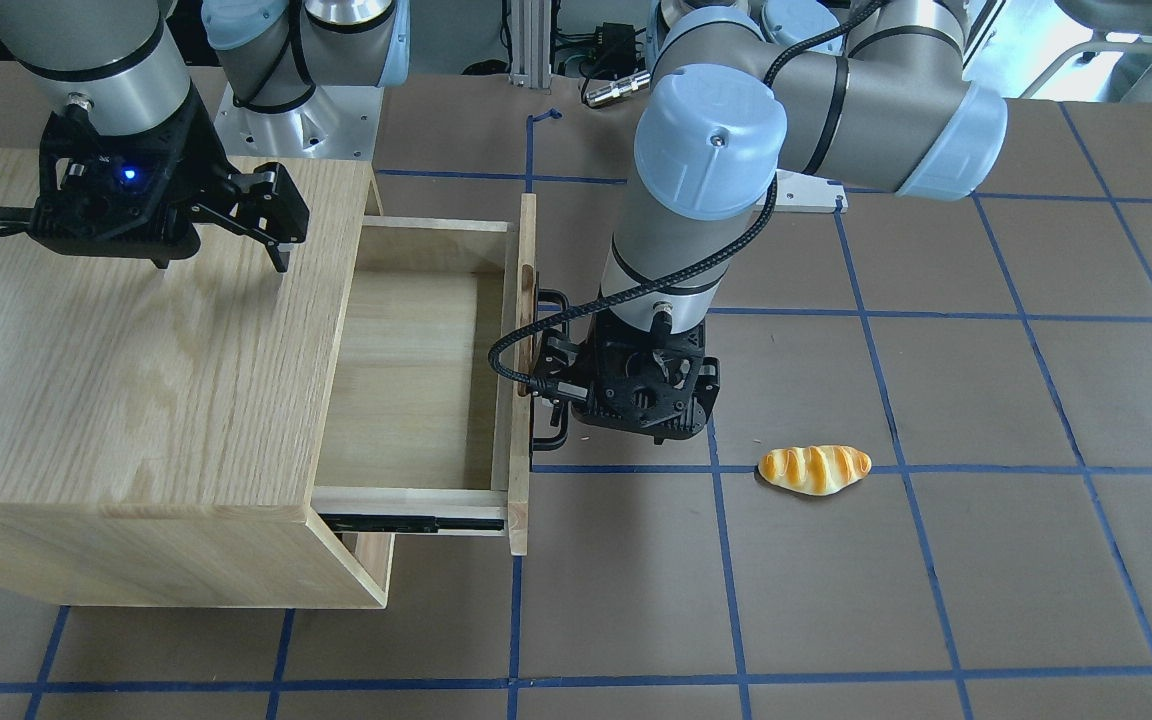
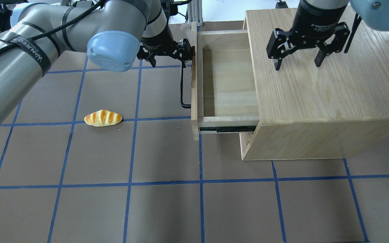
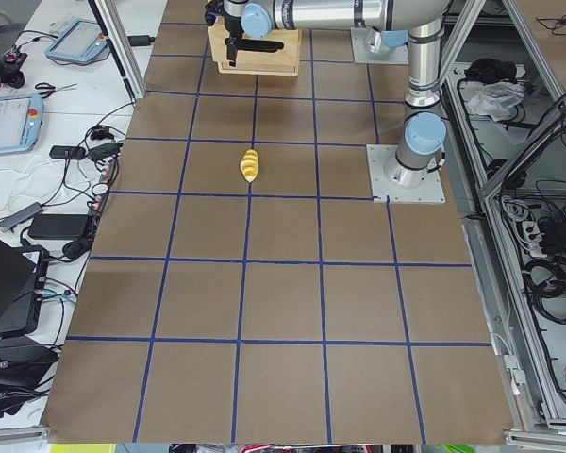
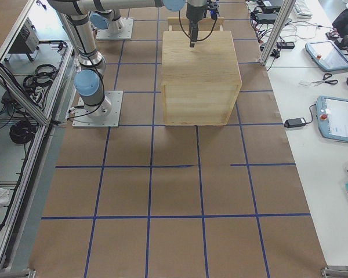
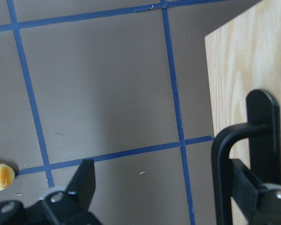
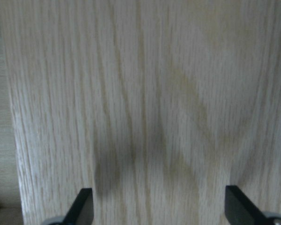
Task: Open upper drawer
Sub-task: 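Pull the drawer handle with the left gripper away from the cabinet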
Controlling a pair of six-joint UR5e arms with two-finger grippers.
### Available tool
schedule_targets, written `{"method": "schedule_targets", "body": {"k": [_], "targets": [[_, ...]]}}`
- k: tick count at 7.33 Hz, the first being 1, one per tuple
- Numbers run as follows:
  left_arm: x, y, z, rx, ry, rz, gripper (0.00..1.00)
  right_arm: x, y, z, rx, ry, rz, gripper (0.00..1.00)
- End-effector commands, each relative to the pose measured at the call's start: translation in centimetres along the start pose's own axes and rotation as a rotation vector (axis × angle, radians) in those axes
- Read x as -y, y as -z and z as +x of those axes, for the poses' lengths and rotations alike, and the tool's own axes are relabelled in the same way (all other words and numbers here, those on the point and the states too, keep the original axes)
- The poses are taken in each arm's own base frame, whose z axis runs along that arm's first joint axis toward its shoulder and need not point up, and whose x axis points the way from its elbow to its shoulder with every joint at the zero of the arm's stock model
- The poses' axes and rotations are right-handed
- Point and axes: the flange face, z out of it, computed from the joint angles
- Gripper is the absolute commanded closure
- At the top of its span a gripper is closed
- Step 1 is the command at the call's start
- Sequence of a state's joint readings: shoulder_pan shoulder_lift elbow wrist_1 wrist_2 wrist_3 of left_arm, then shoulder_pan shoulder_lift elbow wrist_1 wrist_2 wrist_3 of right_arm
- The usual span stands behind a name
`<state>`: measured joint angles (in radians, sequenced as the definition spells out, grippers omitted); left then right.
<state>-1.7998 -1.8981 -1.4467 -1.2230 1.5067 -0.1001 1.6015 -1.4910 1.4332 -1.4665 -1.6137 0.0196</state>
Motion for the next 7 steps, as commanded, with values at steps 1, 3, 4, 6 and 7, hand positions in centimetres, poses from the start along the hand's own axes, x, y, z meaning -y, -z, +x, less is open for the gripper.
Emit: {"method": "schedule_targets", "body": {"k": [1, 3, 4, 6, 7], "targets": [[-0.1, 0.4, -0.6, 0.011, -0.008, -0.011, 0.0, 0.0, 0.0, 0.0, 0.0, 0.001, 0.0, 0.0], [-0.3, 0.7, -0.7, 0.027, -0.01, -0.005, 0.0, 0.0, 0.0, 0.0, 0.0, 0.0, 0.0, 0.0], [-0.6, 1.6, -0.6, 0.027, -0.011, 0.001, 0.0, 0.0, 0.0, 0.0, 0.0, 0.001, 0.0, 0.0], [-2.2, 5.2, -0.5, 0.031, 0.0, -0.026, 0.0, 0.0, 0.0, 0.0, 0.0, 0.0, 0.0, 0.0], [-2.5, 7.0, -0.8, 0.034, 0.006, -0.024, 0.0, 0.0, 0.0, 0.0, 0.0, 0.0, 0.0, 0.0]]}}
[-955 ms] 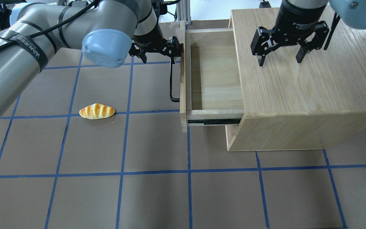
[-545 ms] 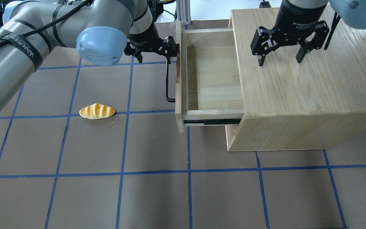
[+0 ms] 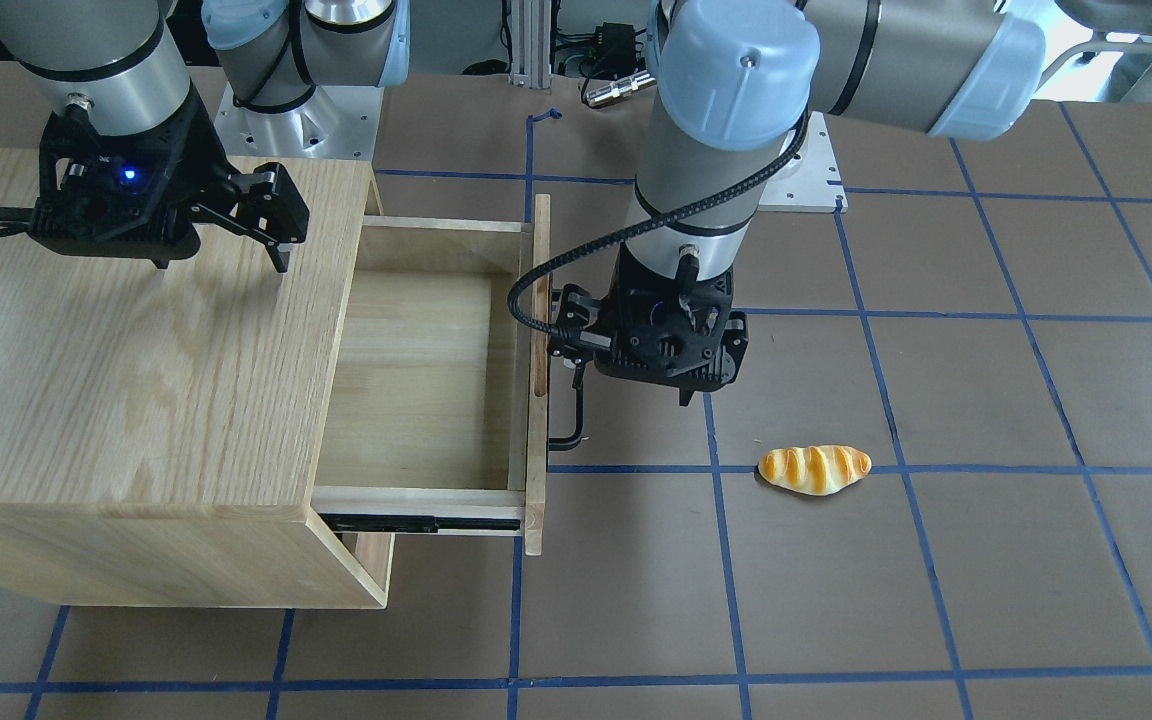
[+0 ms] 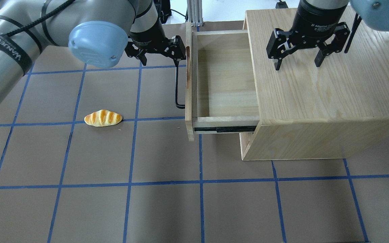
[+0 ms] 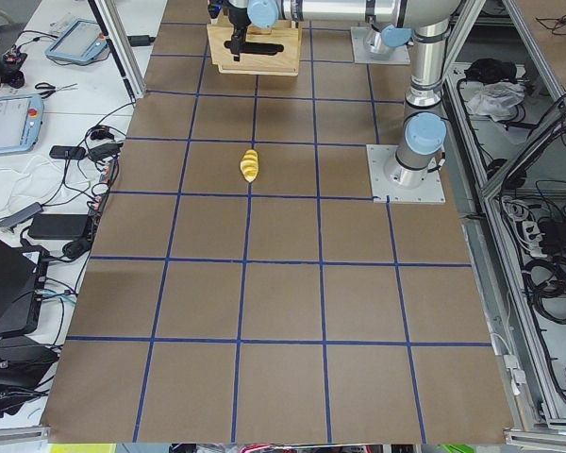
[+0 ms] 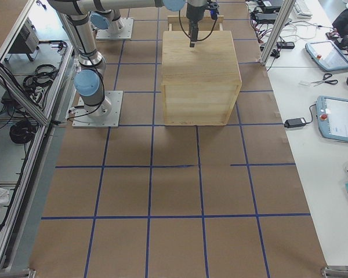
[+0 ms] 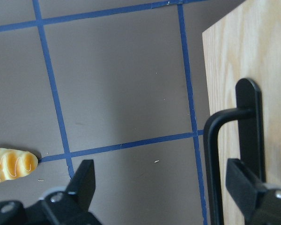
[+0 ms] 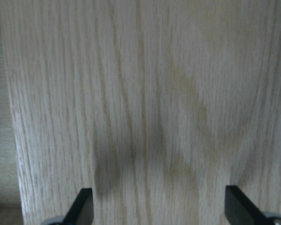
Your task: Open upper drawer
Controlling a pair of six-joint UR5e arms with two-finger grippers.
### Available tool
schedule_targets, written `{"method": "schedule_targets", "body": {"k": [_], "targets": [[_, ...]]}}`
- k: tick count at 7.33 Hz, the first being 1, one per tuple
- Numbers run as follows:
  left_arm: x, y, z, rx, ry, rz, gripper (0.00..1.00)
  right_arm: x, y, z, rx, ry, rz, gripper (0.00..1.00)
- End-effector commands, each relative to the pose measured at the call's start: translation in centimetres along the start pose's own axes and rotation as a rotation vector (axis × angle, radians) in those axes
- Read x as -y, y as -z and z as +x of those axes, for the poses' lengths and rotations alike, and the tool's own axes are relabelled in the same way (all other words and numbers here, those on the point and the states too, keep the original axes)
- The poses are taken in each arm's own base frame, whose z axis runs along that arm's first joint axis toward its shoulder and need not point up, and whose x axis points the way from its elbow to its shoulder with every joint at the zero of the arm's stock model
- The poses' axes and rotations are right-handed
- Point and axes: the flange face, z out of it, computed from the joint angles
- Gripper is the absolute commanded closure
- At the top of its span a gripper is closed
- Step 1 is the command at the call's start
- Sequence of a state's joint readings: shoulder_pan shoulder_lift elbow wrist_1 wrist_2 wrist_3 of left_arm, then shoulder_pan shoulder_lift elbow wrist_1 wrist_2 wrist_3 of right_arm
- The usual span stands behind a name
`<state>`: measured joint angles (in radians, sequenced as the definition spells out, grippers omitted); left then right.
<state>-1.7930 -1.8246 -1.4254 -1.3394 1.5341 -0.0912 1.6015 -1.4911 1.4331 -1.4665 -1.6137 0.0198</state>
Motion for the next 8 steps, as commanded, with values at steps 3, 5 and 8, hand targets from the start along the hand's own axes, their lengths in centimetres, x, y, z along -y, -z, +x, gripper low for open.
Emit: {"method": "schedule_targets", "body": {"k": [3, 5, 8], "targets": [[-0.1, 4.6, -9.8, 0.02, 0.16, 0.008, 0.0, 0.0, 0.0, 0.0, 0.0, 0.0, 0.0, 0.0], [-1.9, 6.7, -14.2, 0.101, 0.169, -0.039, 0.0, 0.0, 0.0, 0.0, 0.0, 0.001, 0.0, 0.0], [-3.6, 7.7, -17.1, 0.108, 0.19, -0.066, 0.0, 0.0, 0.0, 0.0, 0.0, 0.001, 0.0, 0.0]]}}
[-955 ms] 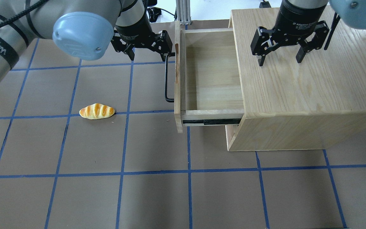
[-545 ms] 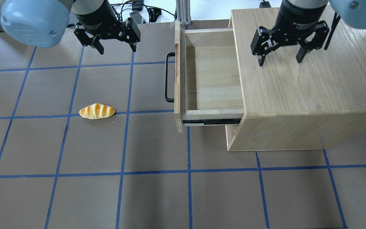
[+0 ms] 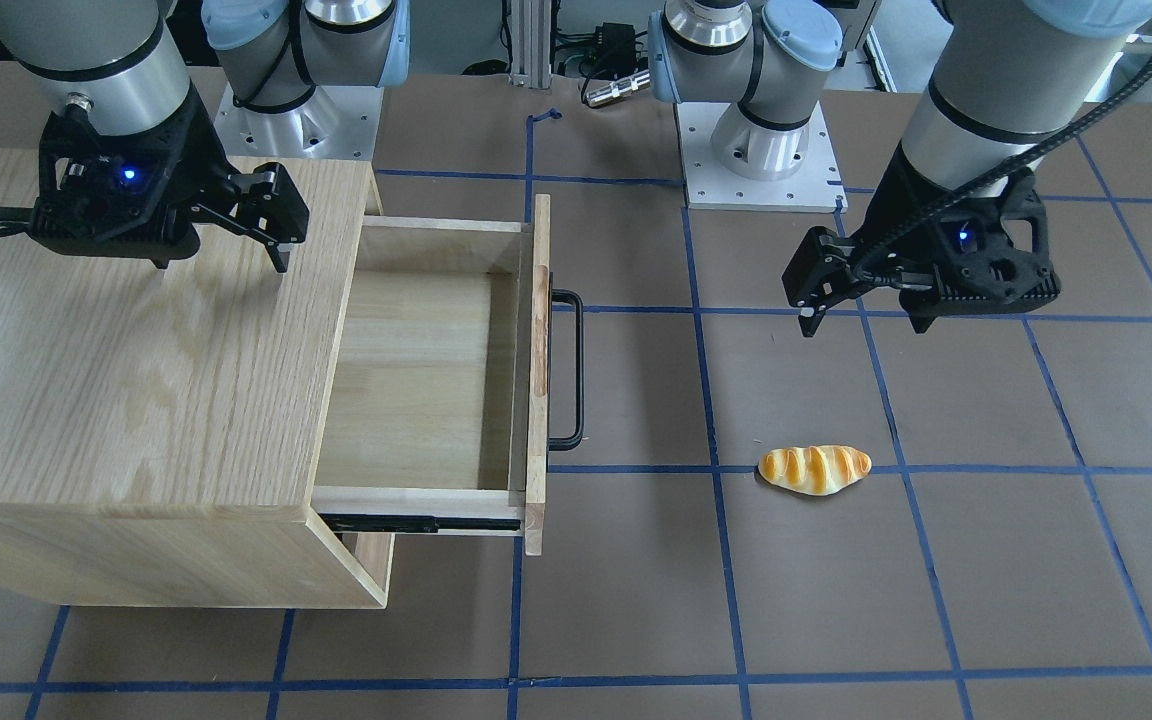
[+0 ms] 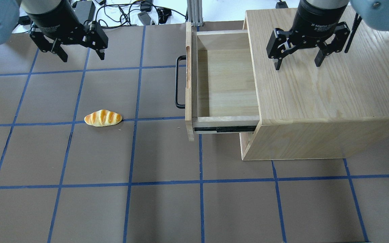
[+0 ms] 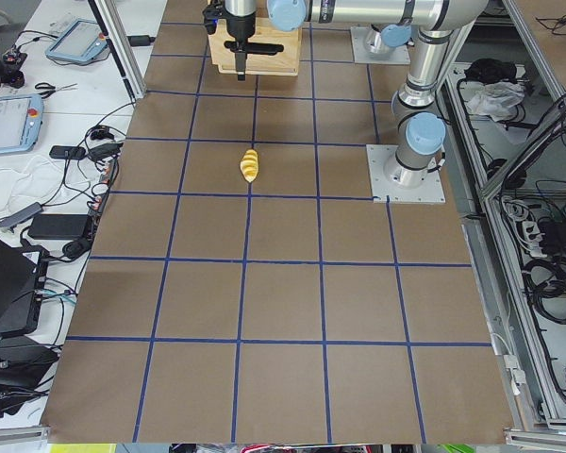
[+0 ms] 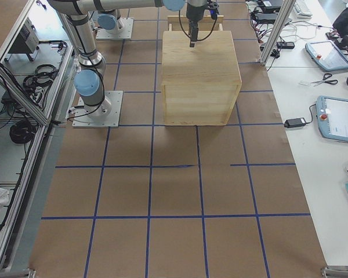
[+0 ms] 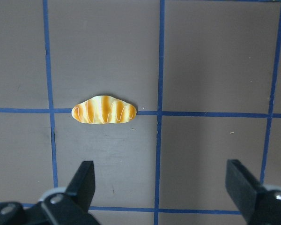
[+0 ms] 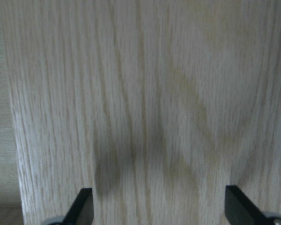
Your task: Open upper drawer
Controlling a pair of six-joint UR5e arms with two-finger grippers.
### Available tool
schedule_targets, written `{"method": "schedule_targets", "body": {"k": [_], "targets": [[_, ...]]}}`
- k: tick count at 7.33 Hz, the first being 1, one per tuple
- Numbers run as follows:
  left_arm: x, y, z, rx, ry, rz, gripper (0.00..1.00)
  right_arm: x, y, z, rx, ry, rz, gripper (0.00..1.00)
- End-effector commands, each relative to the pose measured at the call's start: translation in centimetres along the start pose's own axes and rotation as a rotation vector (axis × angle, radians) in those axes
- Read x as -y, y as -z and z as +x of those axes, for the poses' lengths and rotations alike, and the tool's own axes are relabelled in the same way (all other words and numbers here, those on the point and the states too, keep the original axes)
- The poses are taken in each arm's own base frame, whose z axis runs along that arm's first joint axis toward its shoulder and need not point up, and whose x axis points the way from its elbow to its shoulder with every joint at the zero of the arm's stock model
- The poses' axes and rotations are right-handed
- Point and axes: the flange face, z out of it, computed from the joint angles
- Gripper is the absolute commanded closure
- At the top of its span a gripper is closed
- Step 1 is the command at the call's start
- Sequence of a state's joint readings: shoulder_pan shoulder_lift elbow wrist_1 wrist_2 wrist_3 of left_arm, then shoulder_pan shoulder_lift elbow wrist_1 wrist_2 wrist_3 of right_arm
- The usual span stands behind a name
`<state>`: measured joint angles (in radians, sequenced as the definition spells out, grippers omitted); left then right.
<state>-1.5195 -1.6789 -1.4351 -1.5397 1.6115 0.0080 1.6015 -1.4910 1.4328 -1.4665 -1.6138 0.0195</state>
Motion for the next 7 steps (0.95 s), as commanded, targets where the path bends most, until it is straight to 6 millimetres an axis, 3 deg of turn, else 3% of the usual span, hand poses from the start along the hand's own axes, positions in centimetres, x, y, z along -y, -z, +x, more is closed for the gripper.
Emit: {"method": "schedule_targets", "body": {"k": [1, 4, 7], "targets": [[-1.1, 1.1, -1.4, -0.001, 0.018, -0.005, 0.0, 0.0, 0.0, 0.0, 0.0, 0.001, 0.0, 0.0], [-2.5, 1.3, -1.2, 0.0, 0.015, -0.008, 0.0, 0.0, 0.0, 0.0, 0.0, 0.001, 0.0, 0.0], [-2.5, 1.4, -1.2, -0.019, 0.018, -0.006, 0.0, 0.0, 0.0, 0.0, 0.0, 0.0, 0.0, 0.0]]}}
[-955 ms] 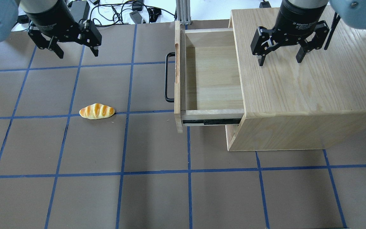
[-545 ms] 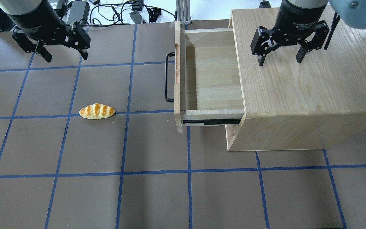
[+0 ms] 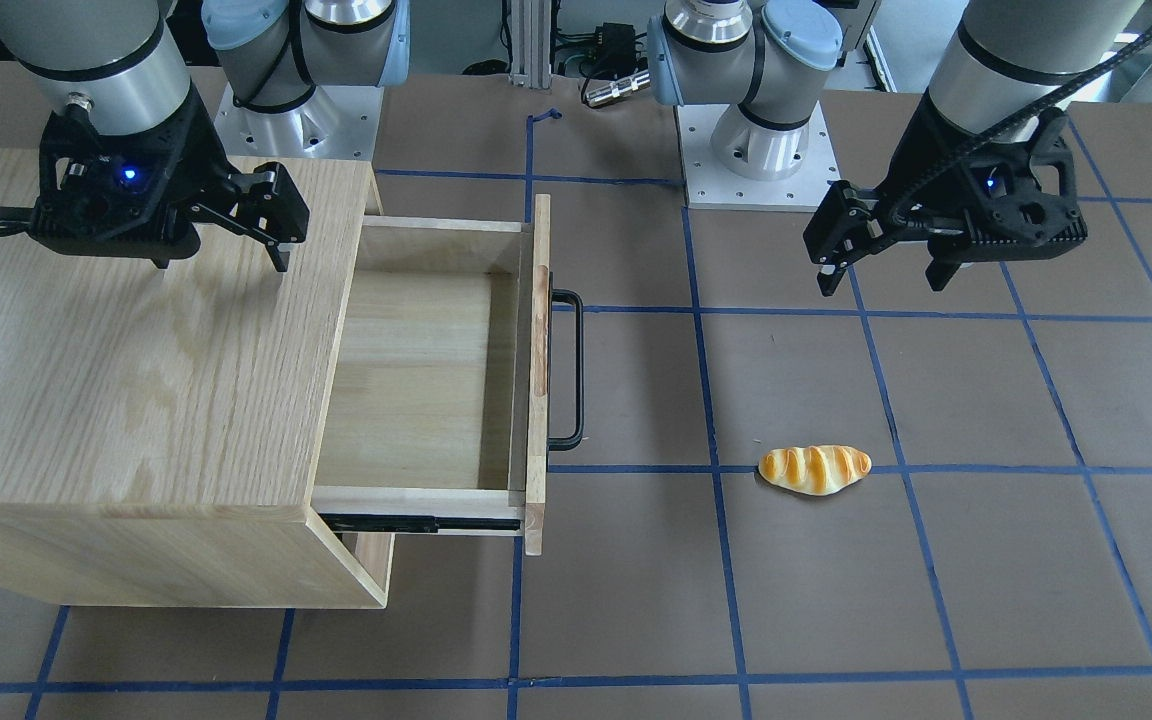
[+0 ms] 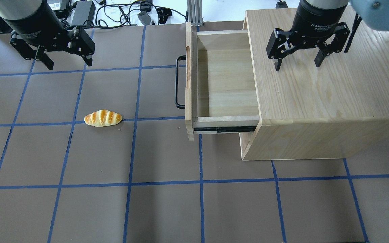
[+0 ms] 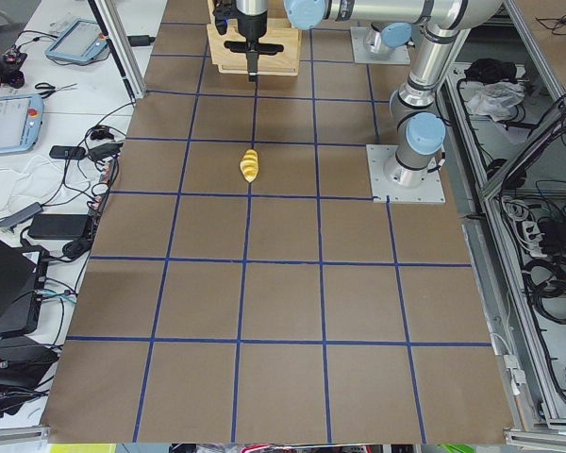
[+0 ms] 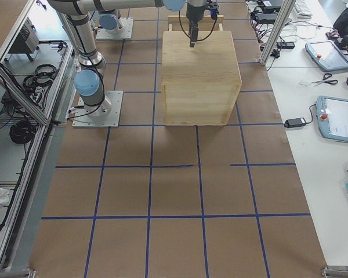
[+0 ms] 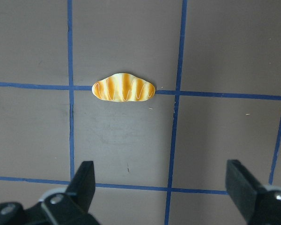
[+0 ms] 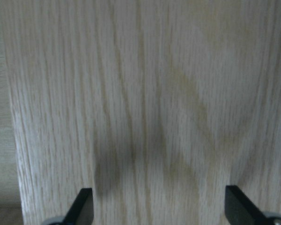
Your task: Open upper drawer
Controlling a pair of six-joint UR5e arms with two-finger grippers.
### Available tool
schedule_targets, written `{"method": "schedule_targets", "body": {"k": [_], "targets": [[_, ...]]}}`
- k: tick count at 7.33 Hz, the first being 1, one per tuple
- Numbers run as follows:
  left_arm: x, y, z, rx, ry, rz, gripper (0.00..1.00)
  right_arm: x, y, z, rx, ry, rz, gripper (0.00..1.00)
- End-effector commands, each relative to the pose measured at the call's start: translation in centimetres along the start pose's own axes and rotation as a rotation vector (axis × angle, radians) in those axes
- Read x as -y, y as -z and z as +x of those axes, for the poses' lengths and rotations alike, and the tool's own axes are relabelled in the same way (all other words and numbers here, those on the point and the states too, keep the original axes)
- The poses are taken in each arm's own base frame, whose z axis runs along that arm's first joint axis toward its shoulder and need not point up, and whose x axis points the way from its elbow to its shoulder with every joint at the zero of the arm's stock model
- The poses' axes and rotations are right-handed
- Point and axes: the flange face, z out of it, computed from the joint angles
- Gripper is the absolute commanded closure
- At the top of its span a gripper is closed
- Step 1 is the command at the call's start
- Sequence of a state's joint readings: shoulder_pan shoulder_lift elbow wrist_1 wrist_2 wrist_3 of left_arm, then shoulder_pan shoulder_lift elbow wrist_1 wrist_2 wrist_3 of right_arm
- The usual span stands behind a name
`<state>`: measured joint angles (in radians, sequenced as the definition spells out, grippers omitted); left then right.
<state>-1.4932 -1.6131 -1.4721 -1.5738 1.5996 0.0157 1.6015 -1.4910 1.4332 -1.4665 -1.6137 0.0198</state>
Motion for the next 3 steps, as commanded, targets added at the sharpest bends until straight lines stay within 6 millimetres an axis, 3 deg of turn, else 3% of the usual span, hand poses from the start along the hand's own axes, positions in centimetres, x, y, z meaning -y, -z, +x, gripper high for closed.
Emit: {"method": "schedule_targets", "body": {"k": [1, 3], "targets": [[0.01, -0.36, 0.22, -0.017, -0.001, -0.007, 0.0, 0.0, 0.03, 0.0, 0.0, 0.001, 0.001, 0.0], [-0.02, -0.35, 0.14, -0.017, -0.001, -0.006, 0.0, 0.0, 0.03, 0.0, 0.0, 0.0, 0.001, 0.0]]}}
